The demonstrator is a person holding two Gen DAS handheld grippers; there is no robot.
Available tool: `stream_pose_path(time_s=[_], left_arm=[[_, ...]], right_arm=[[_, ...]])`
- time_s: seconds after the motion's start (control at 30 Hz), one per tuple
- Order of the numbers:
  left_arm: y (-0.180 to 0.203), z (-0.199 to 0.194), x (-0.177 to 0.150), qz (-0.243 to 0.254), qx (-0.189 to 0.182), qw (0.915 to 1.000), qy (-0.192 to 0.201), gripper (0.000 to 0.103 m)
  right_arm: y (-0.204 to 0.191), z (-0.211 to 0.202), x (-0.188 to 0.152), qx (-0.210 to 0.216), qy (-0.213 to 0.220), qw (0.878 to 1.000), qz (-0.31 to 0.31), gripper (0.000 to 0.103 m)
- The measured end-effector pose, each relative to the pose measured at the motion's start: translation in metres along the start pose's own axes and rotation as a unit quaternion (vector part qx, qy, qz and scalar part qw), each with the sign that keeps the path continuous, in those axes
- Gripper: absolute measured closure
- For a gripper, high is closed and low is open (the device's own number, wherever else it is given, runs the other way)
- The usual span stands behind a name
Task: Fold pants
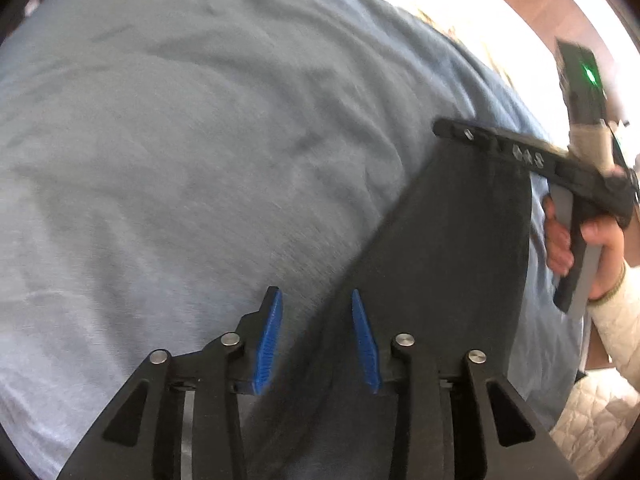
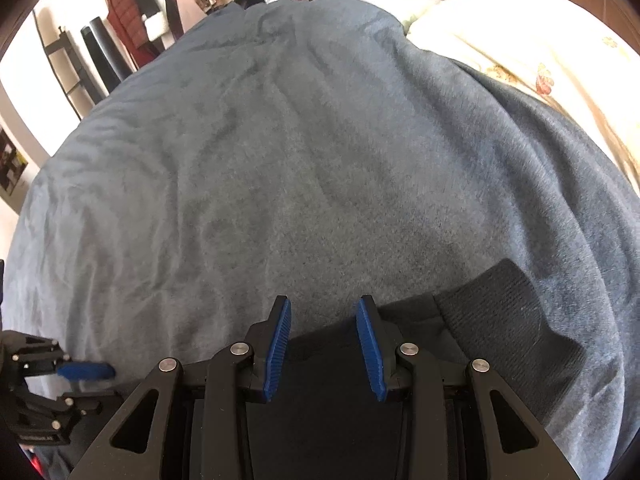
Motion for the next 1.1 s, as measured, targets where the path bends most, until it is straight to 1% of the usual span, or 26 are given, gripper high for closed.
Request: stream_pose_path(time_s=[0.07, 0.17, 0.27, 0.33, 0.43, 0.5, 0.57, 0.7, 0.77, 0.83, 0.87, 0.97, 1.1], left_arm=[[-0.004, -0.018, 0.004, -0.005, 0.008, 0.9996, 0.026, 0.062], [-0.009, -0.045, 0.000, -0.007, 0.010, 0.9985, 0.054, 0.060], [-0.013, -0.065, -0.014, 0.001, 0.019, 0.9980, 0.061, 0.060], [-0.015, -0.070, -0.026, 0.005, 0.022, 0.9982, 0.055, 0.060], [-0.020, -0.069, -0.046, 0.008, 0.016, 0.9994, 0.029, 0.060], [-0.023, -0.066, -0.059, 0.013, 0.020, 0.9996, 0.013, 0.061], [-0.026, -0.059, -0.069, 0.017, 0.018, 0.9997, -0.002, 0.061], [-0.031, -0.045, -0.075, 0.016, 0.007, 0.9996, -0.021, 0.061], [-0.036, -0.037, -0.074, 0.007, 0.002, 0.9996, -0.028, 0.062], [-0.040, -0.034, -0.074, -0.001, -0.006, 0.9994, -0.033, 0.072], [-0.041, -0.033, -0.074, -0.006, -0.010, 0.9994, -0.034, 0.079], [-0.041, -0.036, -0.076, -0.005, -0.015, 0.9996, -0.023, 0.084], [-0.040, -0.043, -0.074, -0.006, -0.012, 0.9999, -0.007, 0.085]], right_arm=[[-0.004, -0.011, 0.003, -0.004, 0.010, 1.000, -0.011, 0.068], [-0.020, -0.033, 0.007, -0.003, 0.024, 0.999, -0.040, 0.068], [-0.042, -0.054, 0.006, 0.016, 0.032, 0.997, -0.069, 0.068], [-0.062, -0.064, 0.002, 0.037, 0.032, 0.995, -0.091, 0.068], [-0.091, -0.071, -0.007, 0.070, 0.025, 0.991, -0.112, 0.068], [-0.105, -0.070, -0.012, 0.090, 0.017, 0.988, -0.123, 0.068], [-0.117, -0.066, -0.020, 0.104, 0.007, 0.986, -0.133, 0.068], [-0.133, -0.058, -0.033, 0.119, -0.013, 0.982, -0.147, 0.068], [-0.135, -0.054, -0.036, 0.122, -0.019, 0.982, -0.144, 0.068], [-0.135, -0.051, -0.039, 0.122, -0.024, 0.983, -0.134, 0.068], [-0.135, -0.050, -0.040, 0.123, -0.025, 0.984, -0.129, 0.068], [-0.135, -0.043, -0.041, 0.123, -0.033, 0.985, -0.115, 0.068], [-0.139, -0.040, -0.039, 0.121, -0.033, 0.985, -0.117, 0.068]])
Point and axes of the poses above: each gripper's, at about its wrist camera, not at the fingertips, and z roughly the way its jaws point, y to its right, x to its top, the point moved 4 cm from there along z, roughly the way its jaws point, and after that the axes turned 14 degrees about -z, right-handed, at the moved point
